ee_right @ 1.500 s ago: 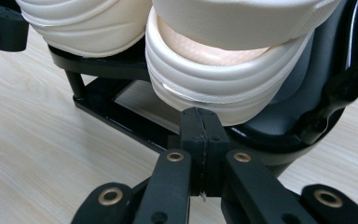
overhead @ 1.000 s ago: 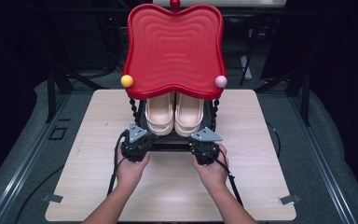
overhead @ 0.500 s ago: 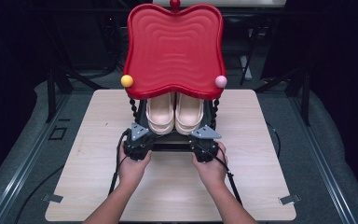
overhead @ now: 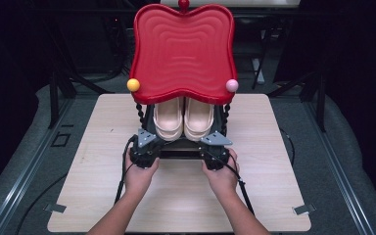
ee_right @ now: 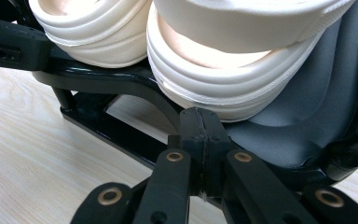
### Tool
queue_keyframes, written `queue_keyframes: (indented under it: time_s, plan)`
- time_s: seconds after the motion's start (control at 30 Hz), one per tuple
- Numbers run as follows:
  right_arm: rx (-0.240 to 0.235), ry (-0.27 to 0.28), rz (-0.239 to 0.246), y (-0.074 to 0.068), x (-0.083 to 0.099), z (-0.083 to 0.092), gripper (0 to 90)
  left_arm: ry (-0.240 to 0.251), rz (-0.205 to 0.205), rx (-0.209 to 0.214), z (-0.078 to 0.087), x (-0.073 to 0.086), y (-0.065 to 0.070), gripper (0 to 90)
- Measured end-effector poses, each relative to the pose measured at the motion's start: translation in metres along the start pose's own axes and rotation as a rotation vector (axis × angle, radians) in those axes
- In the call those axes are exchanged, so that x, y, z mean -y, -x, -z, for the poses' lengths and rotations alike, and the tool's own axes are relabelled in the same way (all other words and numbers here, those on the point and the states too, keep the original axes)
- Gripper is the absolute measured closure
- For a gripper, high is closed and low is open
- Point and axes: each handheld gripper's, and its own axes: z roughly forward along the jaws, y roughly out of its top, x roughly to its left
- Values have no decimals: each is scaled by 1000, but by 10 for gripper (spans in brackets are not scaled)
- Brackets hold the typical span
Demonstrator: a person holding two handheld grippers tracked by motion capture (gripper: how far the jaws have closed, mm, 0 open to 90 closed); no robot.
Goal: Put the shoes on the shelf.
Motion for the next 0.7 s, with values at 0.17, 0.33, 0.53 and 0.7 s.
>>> queue_keyframes:
  time_s: [0.17, 0.33, 0.53, 0.7]
  plan:
    - [-12, 2, -4, 1, 1, 0, 889, 5, 2, 4, 0, 0, 0, 900]
    - [-8, 8, -3, 1, 2, 3, 881, 19, 3, 7, 3, 1, -1, 900]
    - [-10, 16, 3, 0, 3, 8, 870, 32, 1, 13, 10, 4, -2, 900]
    - [-17, 6, 13, 1, 3, 14, 867, 40, 2, 8, 15, 4, -5, 896]
